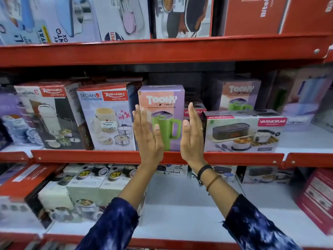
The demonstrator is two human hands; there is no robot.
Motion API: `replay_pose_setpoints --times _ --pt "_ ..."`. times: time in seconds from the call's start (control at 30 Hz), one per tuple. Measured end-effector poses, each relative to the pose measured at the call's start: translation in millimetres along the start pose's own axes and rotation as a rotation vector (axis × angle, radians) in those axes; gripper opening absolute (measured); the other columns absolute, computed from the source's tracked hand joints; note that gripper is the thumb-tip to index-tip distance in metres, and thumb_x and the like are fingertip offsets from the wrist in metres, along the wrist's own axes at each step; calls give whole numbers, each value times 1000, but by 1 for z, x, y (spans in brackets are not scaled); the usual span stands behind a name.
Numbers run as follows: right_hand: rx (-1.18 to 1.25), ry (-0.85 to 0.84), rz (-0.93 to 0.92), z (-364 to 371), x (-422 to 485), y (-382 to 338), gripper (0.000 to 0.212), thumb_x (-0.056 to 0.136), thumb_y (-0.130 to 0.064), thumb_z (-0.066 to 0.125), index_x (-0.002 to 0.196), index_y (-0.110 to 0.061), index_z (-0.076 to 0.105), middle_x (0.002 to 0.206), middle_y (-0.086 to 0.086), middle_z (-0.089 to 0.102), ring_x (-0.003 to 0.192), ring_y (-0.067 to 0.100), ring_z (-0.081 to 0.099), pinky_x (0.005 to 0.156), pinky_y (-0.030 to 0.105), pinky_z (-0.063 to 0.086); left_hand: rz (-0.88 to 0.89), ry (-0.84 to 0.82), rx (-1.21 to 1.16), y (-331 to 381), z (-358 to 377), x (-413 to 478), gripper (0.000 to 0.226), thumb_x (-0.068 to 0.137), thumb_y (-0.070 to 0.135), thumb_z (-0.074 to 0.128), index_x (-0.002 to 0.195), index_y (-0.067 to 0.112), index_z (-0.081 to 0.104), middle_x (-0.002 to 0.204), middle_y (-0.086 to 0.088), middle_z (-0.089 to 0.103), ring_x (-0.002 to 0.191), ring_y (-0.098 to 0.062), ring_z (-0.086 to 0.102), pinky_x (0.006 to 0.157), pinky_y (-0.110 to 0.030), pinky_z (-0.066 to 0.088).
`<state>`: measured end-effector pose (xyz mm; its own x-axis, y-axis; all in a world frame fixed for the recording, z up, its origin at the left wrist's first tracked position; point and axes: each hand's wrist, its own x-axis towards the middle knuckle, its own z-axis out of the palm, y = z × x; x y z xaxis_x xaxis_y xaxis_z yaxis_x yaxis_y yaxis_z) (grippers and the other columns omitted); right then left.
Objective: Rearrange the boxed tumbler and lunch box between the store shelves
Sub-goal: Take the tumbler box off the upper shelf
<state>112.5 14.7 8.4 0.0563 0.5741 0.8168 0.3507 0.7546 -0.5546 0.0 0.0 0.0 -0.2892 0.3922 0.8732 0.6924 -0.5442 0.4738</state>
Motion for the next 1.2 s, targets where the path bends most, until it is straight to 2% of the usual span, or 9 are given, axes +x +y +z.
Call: replay_pose_setpoints --times 0.1,0.2,0.3,0.37,0.47,0.63,0.87,1.03,1.2 --pt "74 -12 142 7 2 2 52 99 -38 23 148 -20 21 155 -7 24 144 3 16 115 17 12 -153 -13 -98 -10 -6 1 55 99 33 27 148 14 12 157 2 14 143 0 10 115 -14 10" --pt "203 -61 263 11 8 3 52 98 -38 24 148 -20 21 156 -4 24 142 2 18 114 14 13 -246 -63 -129 -19 -9 5 53 99 38 26 149 25 14 150 11 26 120 26 27 90 6 25" --pt "250 -66 290 7 15 6 50 98 -37 26 143 -18 34 151 -1 37 139 7 30 114 19 23 -316 -111 -75 -24 -14 19 52 97 49 21 147 34 17 145 6 42 104 15 48 69 0 36" --pt "289 -47 302 2 16 5 49 97 -37 27 139 -17 42 142 -6 45 135 7 38 112 18 28 -300 -131 -91 -23 -19 28 53 97 50 19 145 31 25 145 8 42 114 16 43 83 -2 36" --pt "335 -25 319 -7 14 4 45 97 -38 32 135 -21 48 138 -8 49 130 6 44 112 35 35 -312 -146 -136 -16 -25 32 48 98 47 23 140 28 36 143 4 46 127 -6 43 103 -31 39" --pt "398 24 288 -29 13 -6 36 94 -41 42 123 -27 58 128 1 62 120 18 56 101 50 46 -314 -126 -250 5 -35 23 38 96 42 41 131 29 42 127 4 59 114 -8 56 96 -37 50" --pt "398 111 114 -76 20 -38 19 88 -29 62 104 -40 62 96 -20 71 95 5 67 76 18 53 -219 -60 -241 60 -52 16 41 91 44 49 131 35 44 124 6 61 99 -10 66 78 -42 60" --pt "335 84 121 -114 4 -45 19 79 -50 65 98 -46 64 101 -2 72 91 15 69 74 37 58 -205 -63 -152 88 -66 -7 40 89 49 49 127 36 48 118 12 60 91 2 63 72 -40 60" --pt "320 1 166 -145 -26 -25 20 76 -45 71 95 -39 67 94 -8 72 87 15 68 75 37 57 -262 -119 -163 93 -68 -52 30 89 43 54 118 36 54 114 8 65 89 -11 68 70 -44 59"
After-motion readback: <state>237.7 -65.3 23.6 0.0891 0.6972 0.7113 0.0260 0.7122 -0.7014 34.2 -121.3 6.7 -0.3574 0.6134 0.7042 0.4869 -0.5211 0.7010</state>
